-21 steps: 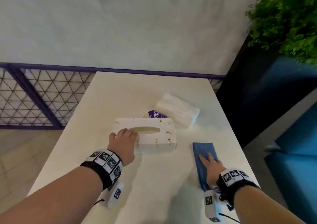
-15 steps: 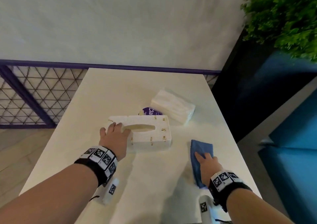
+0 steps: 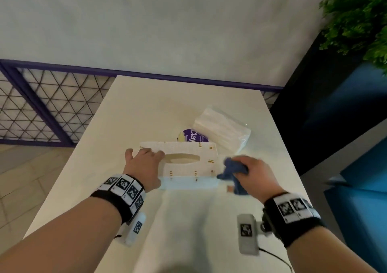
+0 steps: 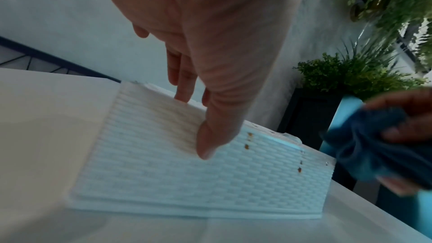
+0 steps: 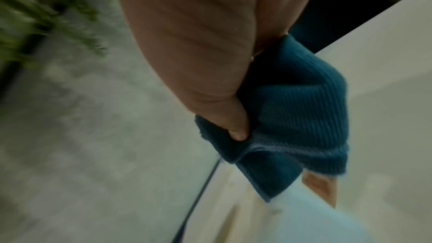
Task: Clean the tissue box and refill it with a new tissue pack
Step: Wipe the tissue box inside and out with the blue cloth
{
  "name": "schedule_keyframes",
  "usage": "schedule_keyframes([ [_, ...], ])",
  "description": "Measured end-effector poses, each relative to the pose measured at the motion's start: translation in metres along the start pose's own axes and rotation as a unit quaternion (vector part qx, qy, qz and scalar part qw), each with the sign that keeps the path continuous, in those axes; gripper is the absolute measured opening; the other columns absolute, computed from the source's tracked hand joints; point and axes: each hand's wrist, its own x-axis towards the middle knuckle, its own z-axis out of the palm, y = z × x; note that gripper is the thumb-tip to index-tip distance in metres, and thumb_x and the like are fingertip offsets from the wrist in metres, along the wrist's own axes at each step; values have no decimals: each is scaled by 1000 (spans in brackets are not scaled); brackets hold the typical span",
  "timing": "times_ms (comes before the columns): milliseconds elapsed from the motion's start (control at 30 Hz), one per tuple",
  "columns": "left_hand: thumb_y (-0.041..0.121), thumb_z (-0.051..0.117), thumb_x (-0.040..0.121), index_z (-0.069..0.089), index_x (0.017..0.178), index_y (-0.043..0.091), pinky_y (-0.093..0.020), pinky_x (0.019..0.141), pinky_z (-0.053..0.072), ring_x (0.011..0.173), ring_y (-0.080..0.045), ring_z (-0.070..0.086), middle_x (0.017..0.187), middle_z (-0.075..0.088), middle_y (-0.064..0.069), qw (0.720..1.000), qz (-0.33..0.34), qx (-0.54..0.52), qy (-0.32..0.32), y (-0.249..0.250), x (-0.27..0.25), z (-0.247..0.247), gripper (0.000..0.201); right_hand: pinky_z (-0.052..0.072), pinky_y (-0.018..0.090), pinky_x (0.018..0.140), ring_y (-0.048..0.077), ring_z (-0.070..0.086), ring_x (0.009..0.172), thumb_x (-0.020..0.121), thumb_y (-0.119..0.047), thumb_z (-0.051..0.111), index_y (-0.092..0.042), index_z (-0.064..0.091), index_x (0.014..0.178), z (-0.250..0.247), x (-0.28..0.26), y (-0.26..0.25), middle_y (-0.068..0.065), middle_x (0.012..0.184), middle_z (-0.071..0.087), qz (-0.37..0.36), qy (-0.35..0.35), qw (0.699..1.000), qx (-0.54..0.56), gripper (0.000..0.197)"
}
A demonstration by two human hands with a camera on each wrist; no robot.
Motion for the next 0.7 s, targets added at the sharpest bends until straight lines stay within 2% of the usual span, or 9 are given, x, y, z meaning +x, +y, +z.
schedule_keyframes([
  [33,35,63,70,33,134,29,-57,109,10,137,-16,29,129,53,7,1000,-4,-3,1,-1,1,-1,70,54,22,64,8,68,73,83,-16,58,-26,71,91,5,8,-22,-7,82,71,-62,0,998,4,18],
  [100,40,65,67,35,131,23,-57,108,12,131,-16,36,123,56,7,1000,-9,-11,10,-5,2,0,73,48,36,81,22,57,88,76,-14,55,-33,73,97,26,24,-56,-4,94,68,-198,-6,975,-105,34],
  [200,46,63,66,37,125,17,-58,107,14,125,-18,40,116,57,6,1000,-14,-6,4,-9,1,-1,70,44,48,86,35,51,98,80,-12,64,-26,74,105,72,44,-86,6,104,62,-311,-53,931,-184,30],
  [267,45,61,67,40,116,18,-58,107,14,123,-18,42,110,57,6,1000,-10,3,3,-8,-2,-2,60,40,46,100,35,44,118,87,-21,63,-26,61,126,104,48,-90,10,129,51,-290,-155,911,-249,39],
  [333,44,61,68,42,115,19,-59,107,12,123,-19,42,109,58,5,1000,-4,13,4,-7,-2,-3,56,32,43,110,32,32,136,92,-29,56,-26,37,145,120,51,-84,12,153,30,-269,-243,868,-340,56],
  [433,47,61,70,41,125,22,-62,107,4,127,-20,38,116,58,4,999,8,43,-19,-7,-1,-6,64,19,38,115,23,17,147,99,-24,43,-19,16,152,106,58,-69,4,161,10,-237,-298,837,-393,60],
  [533,51,60,74,43,131,26,-64,108,-3,131,-20,34,119,58,6,997,24,73,-32,-5,3,-12,65,8,37,115,17,14,148,98,-13,43,-21,24,150,60,57,-38,-4,160,16,-214,-297,852,-374,56],
  [633,53,61,74,45,131,27,-65,108,-5,132,-19,33,118,58,7,996,19,72,-45,-3,6,-14,65,-1,25,111,10,11,148,98,-8,41,-21,24,149,40,56,-4,-10,158,18,-170,-272,876,-361,56],
  [700,52,63,72,45,132,28,-65,108,-4,132,-19,33,115,58,6,996,10,63,-58,-4,8,-13,67,3,23,112,11,21,144,96,-7,45,-13,35,146,43,56,-5,-8,152,30,-184,-344,858,-336,51],
])
